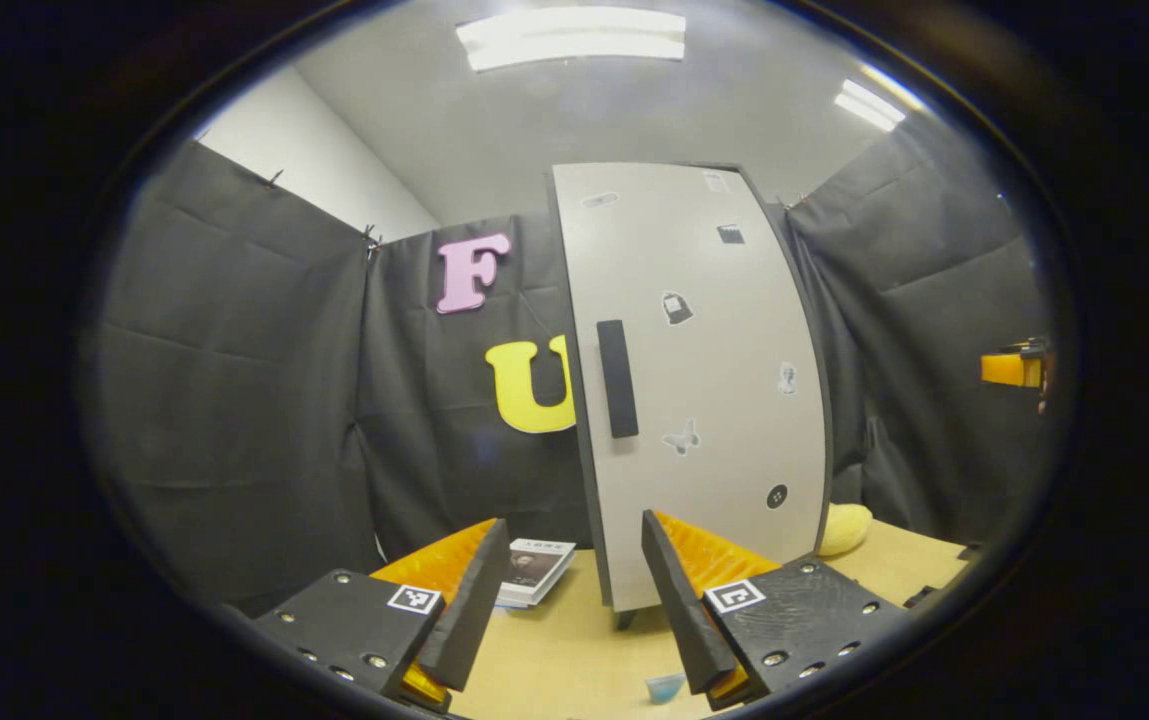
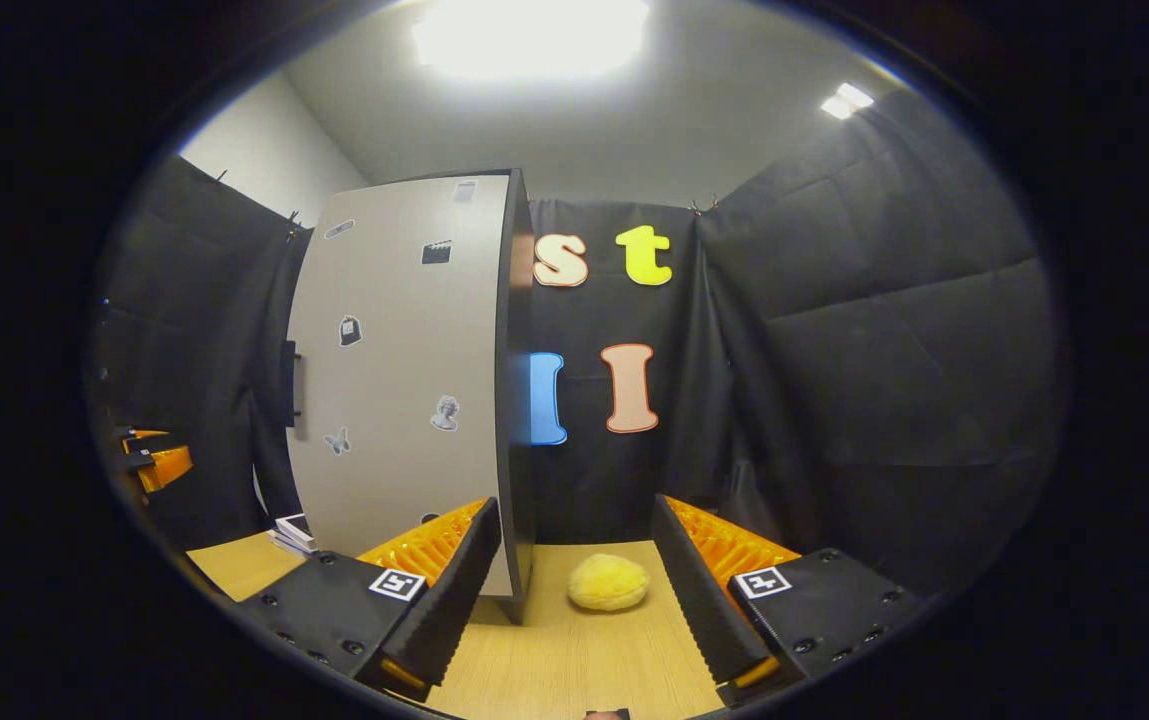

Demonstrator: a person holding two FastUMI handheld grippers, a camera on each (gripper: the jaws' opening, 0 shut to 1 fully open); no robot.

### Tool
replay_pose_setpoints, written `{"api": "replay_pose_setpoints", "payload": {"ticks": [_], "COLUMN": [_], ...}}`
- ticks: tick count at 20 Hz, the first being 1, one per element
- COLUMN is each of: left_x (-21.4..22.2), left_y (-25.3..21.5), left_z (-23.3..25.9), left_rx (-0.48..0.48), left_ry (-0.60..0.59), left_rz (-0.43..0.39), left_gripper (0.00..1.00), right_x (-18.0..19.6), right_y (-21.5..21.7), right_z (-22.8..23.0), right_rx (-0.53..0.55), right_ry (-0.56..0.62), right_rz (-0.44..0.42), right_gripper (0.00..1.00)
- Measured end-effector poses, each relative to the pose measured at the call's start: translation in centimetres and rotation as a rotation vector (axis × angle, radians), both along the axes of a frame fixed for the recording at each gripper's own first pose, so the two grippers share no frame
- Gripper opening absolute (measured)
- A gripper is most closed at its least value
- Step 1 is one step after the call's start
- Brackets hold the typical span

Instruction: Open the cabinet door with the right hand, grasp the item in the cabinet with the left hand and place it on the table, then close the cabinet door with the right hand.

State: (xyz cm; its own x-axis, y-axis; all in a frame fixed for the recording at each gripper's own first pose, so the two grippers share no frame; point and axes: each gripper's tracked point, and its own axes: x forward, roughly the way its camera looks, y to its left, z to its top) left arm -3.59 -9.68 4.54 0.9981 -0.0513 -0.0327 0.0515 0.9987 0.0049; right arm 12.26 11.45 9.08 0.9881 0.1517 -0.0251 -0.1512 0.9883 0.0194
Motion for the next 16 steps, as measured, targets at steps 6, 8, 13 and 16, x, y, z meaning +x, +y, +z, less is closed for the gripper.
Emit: {"api": "replay_pose_setpoints", "payload": {"ticks": [6,8,13,16], "left_x": [0.2,0.0,0.2,0.4], "left_y": [0.5,0.9,1.1,1.6], "left_z": [-0.4,-0.5,-0.5,-0.4], "left_rx": [-0.015,-0.011,-0.015,-0.014], "left_ry": [0.005,0.01,0.005,0.002], "left_rz": [0.018,0.022,0.025,0.031], "left_gripper": [0.8,0.8,0.8,0.8], "right_x": [0.0,0.0,-0.2,-0.3], "right_y": [0.2,0.2,0.4,0.5], "right_z": [0.1,0.2,0.1,0.1], "right_rx": [-0.002,-0.007,-0.013,-0.011], "right_ry": [0.002,-0.005,0.0,0.003], "right_rz": [0.003,0.004,0.011,0.013], "right_gripper": [0.96,0.96,0.96,0.92]}}
